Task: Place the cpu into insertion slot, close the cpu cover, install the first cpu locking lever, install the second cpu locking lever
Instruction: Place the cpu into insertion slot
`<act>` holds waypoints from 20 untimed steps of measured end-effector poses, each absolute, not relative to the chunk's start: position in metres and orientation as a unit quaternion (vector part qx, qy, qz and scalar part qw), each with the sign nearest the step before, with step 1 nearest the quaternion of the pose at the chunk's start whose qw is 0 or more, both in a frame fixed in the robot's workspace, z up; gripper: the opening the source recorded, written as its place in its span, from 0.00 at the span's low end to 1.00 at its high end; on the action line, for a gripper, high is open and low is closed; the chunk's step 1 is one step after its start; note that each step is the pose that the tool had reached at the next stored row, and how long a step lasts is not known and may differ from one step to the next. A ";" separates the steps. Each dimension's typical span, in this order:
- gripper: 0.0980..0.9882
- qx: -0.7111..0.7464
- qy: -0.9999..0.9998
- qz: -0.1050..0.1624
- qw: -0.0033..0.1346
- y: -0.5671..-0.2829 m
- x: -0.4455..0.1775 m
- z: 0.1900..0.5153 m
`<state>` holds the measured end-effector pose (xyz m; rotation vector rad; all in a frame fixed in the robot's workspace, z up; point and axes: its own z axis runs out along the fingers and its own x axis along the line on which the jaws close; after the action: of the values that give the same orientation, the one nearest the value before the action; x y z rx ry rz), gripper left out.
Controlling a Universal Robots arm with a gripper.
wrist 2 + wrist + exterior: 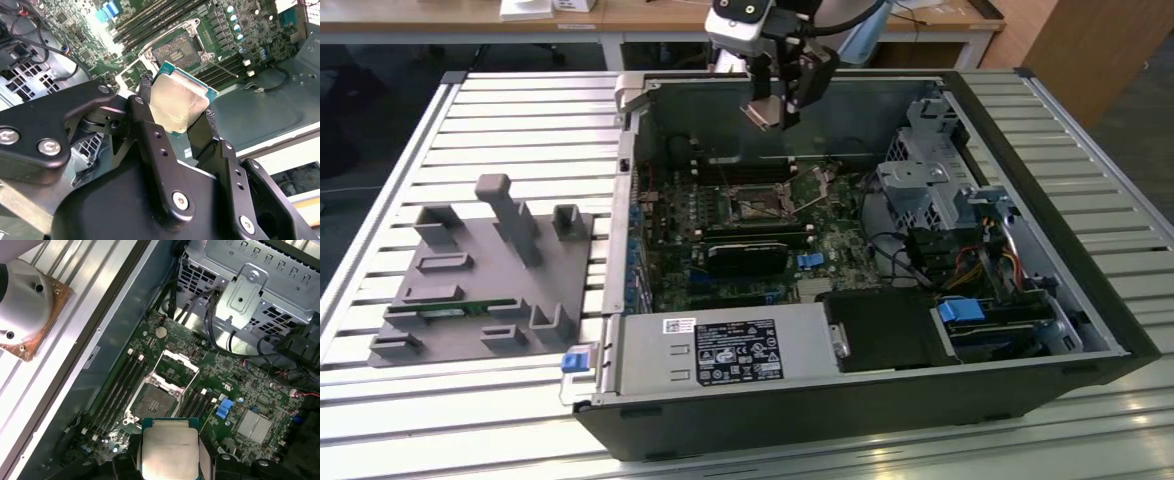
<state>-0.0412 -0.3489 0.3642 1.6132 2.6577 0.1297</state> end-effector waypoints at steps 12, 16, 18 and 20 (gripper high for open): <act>0.50 0.570 0.820 0.041 0.018 -0.349 -0.042 0.362; 0.50 0.591 0.805 0.040 0.019 -0.349 -0.042 0.361; 0.50 0.601 0.798 0.040 0.019 -0.349 -0.042 0.361; 0.50 0.610 0.791 0.040 0.020 -0.349 -0.042 0.361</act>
<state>-0.0424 -0.3489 0.3608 1.8926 2.4553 0.1230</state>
